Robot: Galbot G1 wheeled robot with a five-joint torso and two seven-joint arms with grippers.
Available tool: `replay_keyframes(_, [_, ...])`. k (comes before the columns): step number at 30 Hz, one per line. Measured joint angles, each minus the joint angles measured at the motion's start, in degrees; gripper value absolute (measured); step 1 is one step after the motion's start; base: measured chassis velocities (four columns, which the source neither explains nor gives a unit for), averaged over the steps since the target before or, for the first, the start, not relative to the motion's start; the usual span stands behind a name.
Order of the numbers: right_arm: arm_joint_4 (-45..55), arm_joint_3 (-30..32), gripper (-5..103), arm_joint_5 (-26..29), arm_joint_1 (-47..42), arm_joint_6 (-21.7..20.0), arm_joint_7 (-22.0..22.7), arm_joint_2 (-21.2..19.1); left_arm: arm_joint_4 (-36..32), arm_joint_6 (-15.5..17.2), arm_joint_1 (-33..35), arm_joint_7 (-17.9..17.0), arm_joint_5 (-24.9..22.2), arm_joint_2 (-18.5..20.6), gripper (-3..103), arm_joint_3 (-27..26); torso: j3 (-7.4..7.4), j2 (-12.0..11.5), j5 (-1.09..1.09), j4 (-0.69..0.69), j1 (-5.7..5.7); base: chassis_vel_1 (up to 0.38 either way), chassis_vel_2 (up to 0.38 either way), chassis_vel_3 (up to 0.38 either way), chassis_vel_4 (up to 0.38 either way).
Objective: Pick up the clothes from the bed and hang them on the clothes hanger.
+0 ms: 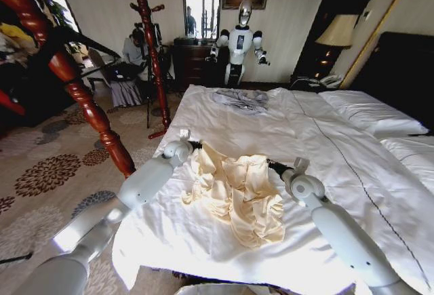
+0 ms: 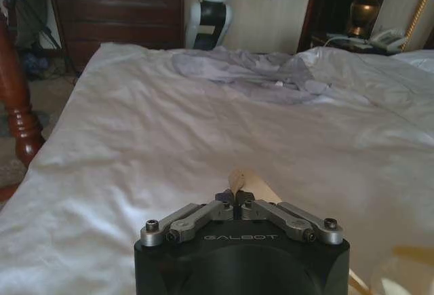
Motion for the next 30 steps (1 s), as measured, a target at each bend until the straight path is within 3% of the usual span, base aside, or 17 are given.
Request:
replay_keyframes(9, [-0.8,-1.3,0,2.5,10.4,0.3,1.1,-2.8,1.0,-0.3,-8.0,-1.4,-2.4,0.0,0,-1.1,0.0,0.0,-0.02,0.01,0.0,0.0,0.0,0.0,0.0])
replay_keyframes(21, [-13.5,-8.4,0,7.4,33.3,1.2,3.1,-1.1,12.1,-1.2,-25.4,-0.4,-2.7,-4.9,0,3.5,0.01,0.0,0.0,0.0,0.01,0.0,0.0,0.0,0.0])
replay_keyframes(23, [-15.3,-8.9,0,9.1,38.7,1.3,3.1,-1.7,13.2,-1.3,-29.5,0.2,-2.8,-4.9,0,4.1,0.0,0.0,-0.01,0.0,0.01,0.0,0.0,0.0,0.0])
replay_keyframes(30, [-17.7,-9.5,0,11.9,45.7,1.4,3.6,-2.0,13.0,-1.2,-35.1,0.3,-2.2,-3.7,0,4.5,0.0,0.0,-0.01,0.03,0.01,0.0,0.0,0.0,0.0])
